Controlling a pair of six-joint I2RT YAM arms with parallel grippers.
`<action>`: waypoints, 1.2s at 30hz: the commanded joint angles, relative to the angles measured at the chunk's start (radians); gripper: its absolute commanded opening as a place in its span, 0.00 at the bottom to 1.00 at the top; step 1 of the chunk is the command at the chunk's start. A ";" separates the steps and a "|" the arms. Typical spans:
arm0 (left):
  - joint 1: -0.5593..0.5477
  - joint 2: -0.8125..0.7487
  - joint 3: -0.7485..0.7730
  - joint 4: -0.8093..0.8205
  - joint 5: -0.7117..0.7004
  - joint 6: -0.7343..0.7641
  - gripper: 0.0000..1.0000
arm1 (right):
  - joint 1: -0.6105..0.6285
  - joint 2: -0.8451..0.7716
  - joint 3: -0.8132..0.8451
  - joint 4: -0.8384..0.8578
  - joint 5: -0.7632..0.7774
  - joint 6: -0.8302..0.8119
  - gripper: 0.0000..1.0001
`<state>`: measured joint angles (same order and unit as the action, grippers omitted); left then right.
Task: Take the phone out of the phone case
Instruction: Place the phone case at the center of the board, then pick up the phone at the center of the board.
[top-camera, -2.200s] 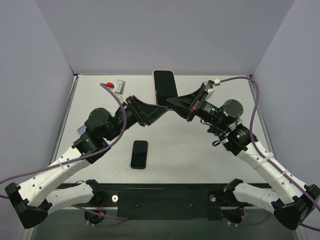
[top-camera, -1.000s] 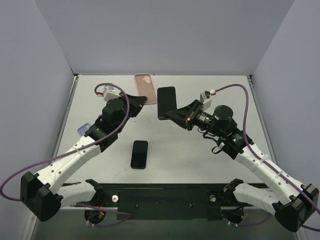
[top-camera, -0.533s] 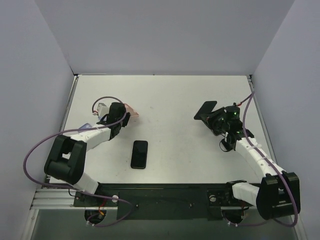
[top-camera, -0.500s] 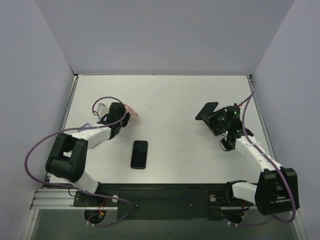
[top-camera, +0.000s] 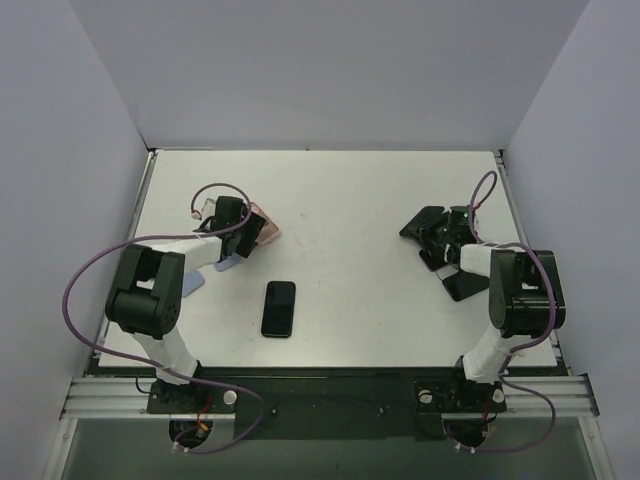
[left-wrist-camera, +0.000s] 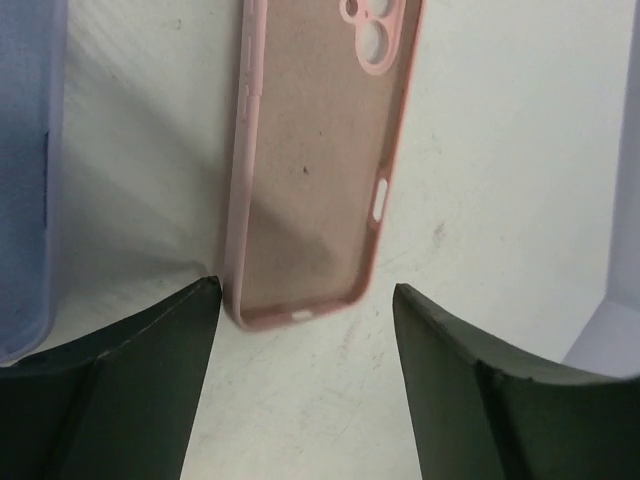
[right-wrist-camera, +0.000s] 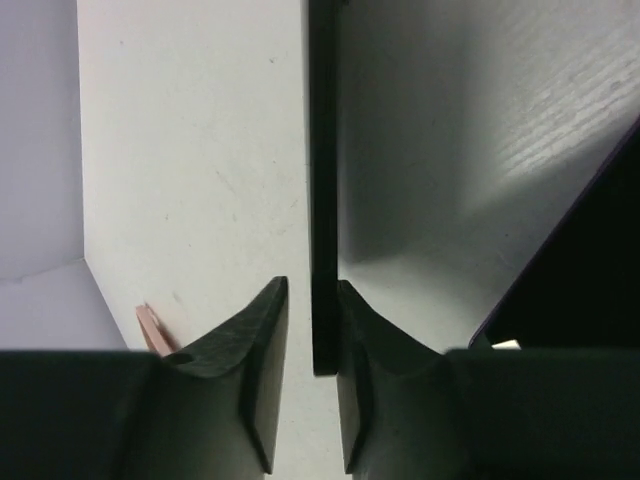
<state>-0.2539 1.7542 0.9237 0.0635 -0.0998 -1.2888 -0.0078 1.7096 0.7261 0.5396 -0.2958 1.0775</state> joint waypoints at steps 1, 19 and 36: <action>0.002 -0.097 0.087 -0.232 0.015 0.178 0.81 | -0.008 -0.021 0.032 -0.033 -0.026 -0.030 0.26; -0.428 -0.513 -0.097 -0.634 -0.093 0.594 0.88 | 0.339 -0.662 0.003 -0.727 0.121 -0.467 0.86; -0.527 -0.184 0.010 -0.660 -0.147 0.675 0.90 | 0.457 -0.895 -0.174 -0.721 0.124 -0.407 0.84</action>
<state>-0.7769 1.5108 0.8658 -0.5762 -0.1951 -0.6514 0.4404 0.8379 0.5762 -0.1844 -0.1898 0.6579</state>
